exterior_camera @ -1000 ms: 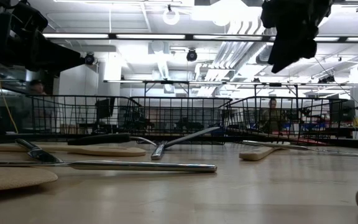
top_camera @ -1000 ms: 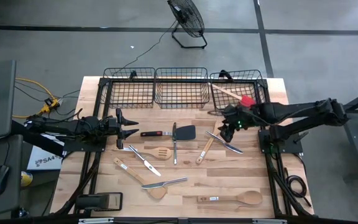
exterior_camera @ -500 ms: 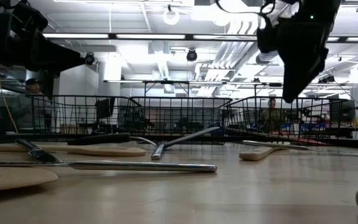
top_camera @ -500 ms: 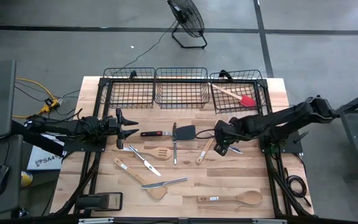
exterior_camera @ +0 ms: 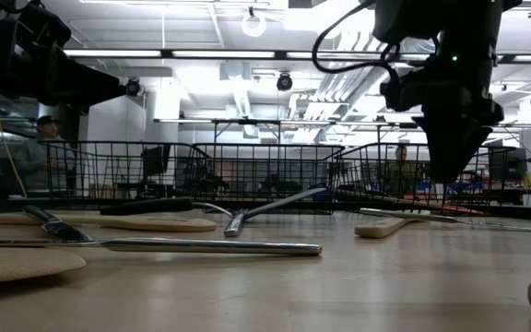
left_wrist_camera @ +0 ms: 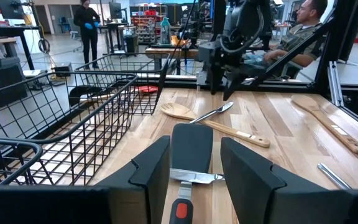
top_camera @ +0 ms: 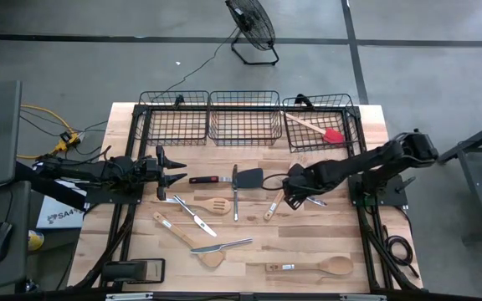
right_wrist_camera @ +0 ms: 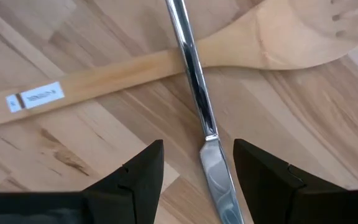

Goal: Pick & Place Kitchen Items
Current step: Put the silver table knife into the middle mesh basket

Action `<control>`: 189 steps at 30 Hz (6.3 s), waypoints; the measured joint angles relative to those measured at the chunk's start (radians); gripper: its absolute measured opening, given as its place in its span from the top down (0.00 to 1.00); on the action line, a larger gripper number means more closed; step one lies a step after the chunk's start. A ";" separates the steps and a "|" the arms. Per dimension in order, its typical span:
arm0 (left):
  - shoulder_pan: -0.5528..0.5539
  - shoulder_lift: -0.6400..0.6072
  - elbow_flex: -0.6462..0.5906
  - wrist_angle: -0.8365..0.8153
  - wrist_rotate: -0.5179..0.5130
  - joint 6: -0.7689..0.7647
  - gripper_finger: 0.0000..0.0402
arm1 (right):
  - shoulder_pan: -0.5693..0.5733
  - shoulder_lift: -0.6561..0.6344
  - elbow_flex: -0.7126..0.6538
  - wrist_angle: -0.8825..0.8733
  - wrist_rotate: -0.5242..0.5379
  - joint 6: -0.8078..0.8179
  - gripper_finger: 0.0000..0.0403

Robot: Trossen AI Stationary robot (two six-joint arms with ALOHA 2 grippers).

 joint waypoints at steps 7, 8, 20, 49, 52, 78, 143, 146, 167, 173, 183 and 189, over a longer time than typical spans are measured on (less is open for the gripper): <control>0.000 0.000 0.000 0.000 0.000 0.000 0.65 | -0.025 0.056 0.000 -0.001 -0.006 0.090 0.54; 0.000 0.000 0.000 0.000 0.000 0.000 0.65 | -0.032 0.061 0.000 -0.002 -0.006 0.103 0.54; 0.000 0.000 0.000 0.000 0.000 0.000 0.65 | -0.050 0.076 0.000 0.021 0.003 -0.011 0.54; 0.000 0.000 0.000 0.000 0.000 0.000 0.65 | -0.053 0.076 0.000 0.041 0.000 -0.166 0.54; 0.000 0.000 0.000 0.000 0.000 0.000 0.65 | -0.053 0.082 0.000 0.063 0.000 -0.166 0.54; 0.000 0.000 0.000 0.000 0.000 0.000 0.65 | -0.075 0.205 0.003 0.054 -0.049 -0.173 0.68; 0.000 0.000 0.000 0.001 -0.001 -0.019 0.65 | -0.009 -0.006 0.000 0.584 0.203 -0.306 0.93; 0.000 0.000 0.000 -0.001 0.001 -0.071 0.65 | -0.009 -0.006 0.000 0.695 0.223 -0.384 0.93; 0.000 0.101 0.105 0.077 -0.002 -0.016 0.65 | -0.077 -0.006 0.000 1.111 0.258 -0.715 0.93; 0.000 0.237 0.120 0.275 -0.002 0.011 0.65 | -0.084 -0.006 0.000 1.145 0.254 -0.759 0.93; 0.104 0.505 0.121 0.584 0.142 -0.001 0.65 | -0.084 -0.006 0.000 1.154 0.254 -0.768 0.93; 0.245 0.643 0.122 0.758 0.337 -0.056 0.65 | -0.084 -0.006 0.000 1.154 0.254 -0.768 0.93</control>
